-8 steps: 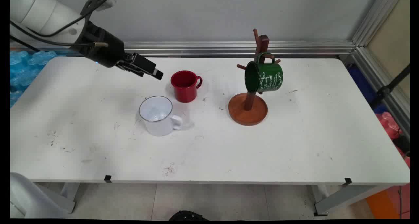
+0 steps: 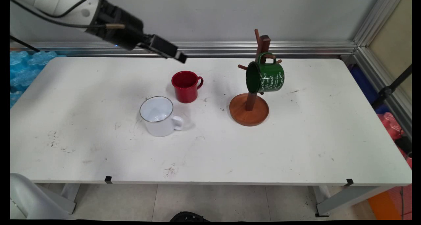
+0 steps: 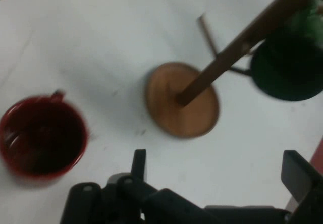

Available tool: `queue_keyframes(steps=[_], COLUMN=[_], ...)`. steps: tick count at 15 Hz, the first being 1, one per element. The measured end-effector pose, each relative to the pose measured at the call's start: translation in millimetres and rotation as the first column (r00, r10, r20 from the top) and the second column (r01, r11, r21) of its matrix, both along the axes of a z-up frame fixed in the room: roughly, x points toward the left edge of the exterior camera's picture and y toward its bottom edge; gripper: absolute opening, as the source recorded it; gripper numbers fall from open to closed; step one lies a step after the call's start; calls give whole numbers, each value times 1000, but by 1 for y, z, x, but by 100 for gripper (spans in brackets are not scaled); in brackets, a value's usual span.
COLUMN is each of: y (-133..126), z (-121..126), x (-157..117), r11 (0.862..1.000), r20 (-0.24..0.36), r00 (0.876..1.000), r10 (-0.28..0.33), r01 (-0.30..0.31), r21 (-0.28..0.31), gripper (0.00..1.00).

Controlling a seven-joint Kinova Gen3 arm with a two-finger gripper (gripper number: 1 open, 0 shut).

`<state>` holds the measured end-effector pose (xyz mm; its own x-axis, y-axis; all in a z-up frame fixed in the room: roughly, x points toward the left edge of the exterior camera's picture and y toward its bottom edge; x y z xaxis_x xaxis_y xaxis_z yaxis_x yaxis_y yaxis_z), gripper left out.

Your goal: Pick up the green mug from the rack

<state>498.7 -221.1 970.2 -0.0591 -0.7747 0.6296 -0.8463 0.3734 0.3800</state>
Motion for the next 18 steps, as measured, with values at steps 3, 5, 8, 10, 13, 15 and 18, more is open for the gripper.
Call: queue_keyframes(steps=[3,5,8,10,13,15,18], y=[-7,-11,-19,-22,-28,-32,-37], z=[7,10,8,5,-4,-11,-21], x=[-20,-37,-66,-79,-100,-115,-130], r11=[998,993,985,982,980,979,978], r20=[-31,-58,-90,-101,-115,-124,-130], r00=[998,994,986,982,978,975,973], r10=[-51,-90,-139,-157,-175,-185,-190], r01=[50,85,128,144,162,170,177], r21=[-47,-77,-111,-120,-119,-116,-108], gripper=[100,100,100,100,100,100,100])
